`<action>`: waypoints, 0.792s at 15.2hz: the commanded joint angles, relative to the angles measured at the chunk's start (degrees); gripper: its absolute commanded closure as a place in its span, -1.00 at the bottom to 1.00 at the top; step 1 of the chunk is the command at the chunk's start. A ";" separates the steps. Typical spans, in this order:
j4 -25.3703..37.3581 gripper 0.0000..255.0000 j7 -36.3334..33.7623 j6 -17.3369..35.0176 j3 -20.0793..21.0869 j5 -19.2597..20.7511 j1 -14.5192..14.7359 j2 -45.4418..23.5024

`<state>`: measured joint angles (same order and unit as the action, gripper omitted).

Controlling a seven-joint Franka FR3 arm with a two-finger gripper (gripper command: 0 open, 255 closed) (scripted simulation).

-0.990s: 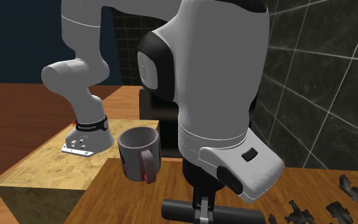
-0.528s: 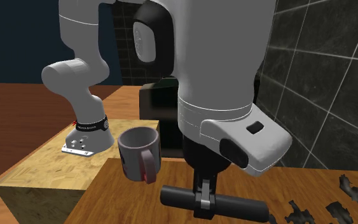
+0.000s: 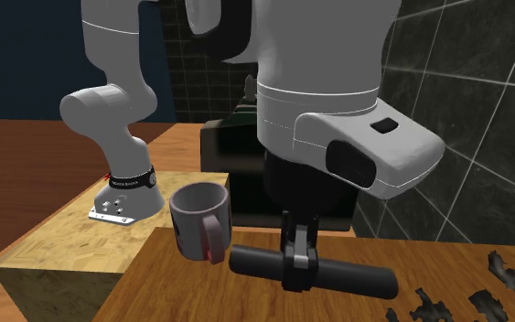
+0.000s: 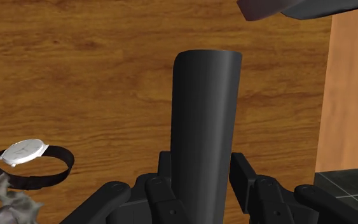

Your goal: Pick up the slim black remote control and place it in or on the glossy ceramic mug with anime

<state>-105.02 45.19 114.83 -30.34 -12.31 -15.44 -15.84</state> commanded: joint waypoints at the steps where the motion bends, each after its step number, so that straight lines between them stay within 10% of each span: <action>1: 0.58 1.00 -0.42 -1.26 -0.15 0.52 0.18 0.81; 12: 6.22 1.00 -1.90 -8.87 -0.67 2.26 0.38 3.22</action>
<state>-99.18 43.51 106.62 -31.00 -10.24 -15.14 -12.94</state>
